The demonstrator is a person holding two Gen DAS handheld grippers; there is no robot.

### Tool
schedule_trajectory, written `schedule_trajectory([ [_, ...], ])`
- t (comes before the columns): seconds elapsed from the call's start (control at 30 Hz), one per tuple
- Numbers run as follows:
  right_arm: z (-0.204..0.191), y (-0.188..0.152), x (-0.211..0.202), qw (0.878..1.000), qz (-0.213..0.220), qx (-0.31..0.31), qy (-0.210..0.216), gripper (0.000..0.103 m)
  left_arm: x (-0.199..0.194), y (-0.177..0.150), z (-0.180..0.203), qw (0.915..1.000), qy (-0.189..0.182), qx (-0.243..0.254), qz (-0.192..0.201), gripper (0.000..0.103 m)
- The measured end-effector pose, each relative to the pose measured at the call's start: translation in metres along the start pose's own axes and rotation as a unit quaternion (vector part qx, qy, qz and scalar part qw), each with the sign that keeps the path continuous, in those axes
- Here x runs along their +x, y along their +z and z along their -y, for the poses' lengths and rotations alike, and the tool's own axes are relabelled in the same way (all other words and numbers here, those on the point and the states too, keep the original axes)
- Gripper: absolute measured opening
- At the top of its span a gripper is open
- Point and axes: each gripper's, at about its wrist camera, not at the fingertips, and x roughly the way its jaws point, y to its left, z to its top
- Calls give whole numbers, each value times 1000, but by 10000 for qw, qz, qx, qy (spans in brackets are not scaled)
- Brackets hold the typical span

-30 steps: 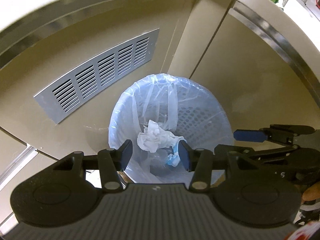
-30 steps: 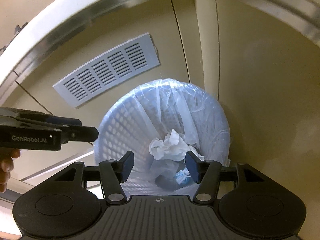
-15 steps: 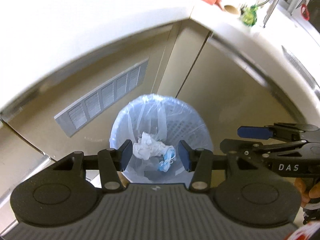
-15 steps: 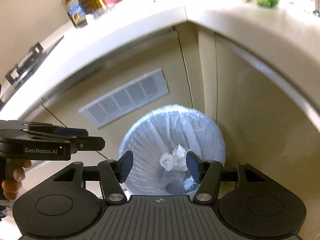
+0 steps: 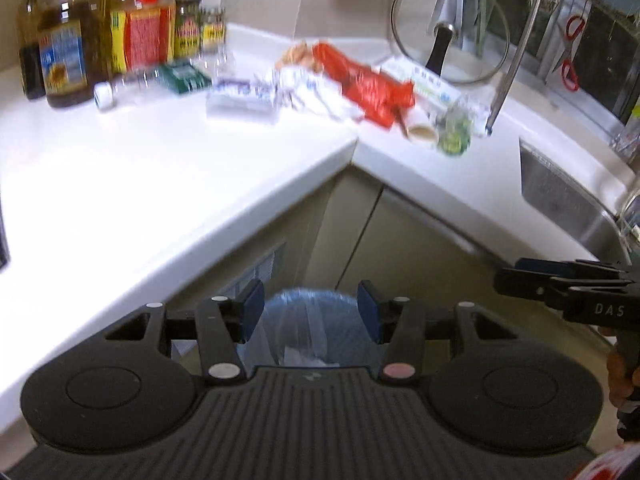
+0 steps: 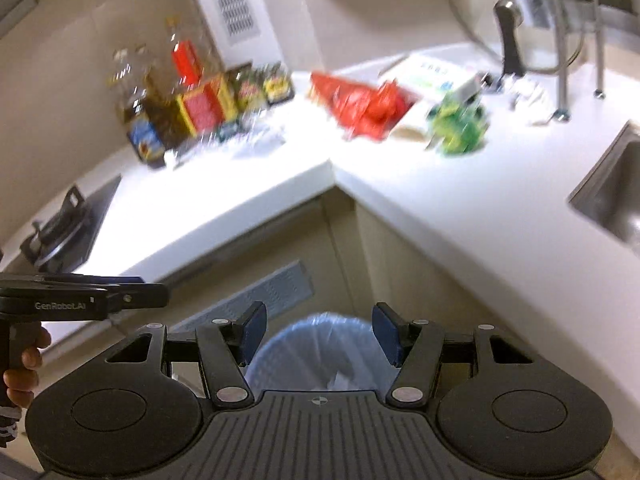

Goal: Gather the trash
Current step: 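Raise both tools from the wastebasket back toward the counter litter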

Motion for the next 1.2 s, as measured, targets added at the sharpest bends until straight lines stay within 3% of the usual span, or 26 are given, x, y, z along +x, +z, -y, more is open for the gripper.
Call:
schedule_trajectory([
  [0.3, 9, 13, -29, 9975, 494, 223, -455, 61, -22, 26, -17, 9990, 47, 83, 433, 57],
  [0.53, 22, 25, -36, 9945, 652, 228, -783, 76, -23, 38, -26, 9982, 206, 164, 543, 69],
  [0.67, 30, 39, -35, 9930, 727, 83, -925, 78, -18, 47, -27, 9977, 253, 174, 611, 75],
  [0.83, 46, 62, -25, 9919, 786, -246, -972, 83, -5, 59, -21, 9970, 350, 93, 685, 80],
  [1.2, 97, 124, 30, 9886, 684, -1085, -792, 87, 54, 98, 4, 9930, 967, 16, 671, 86],
])
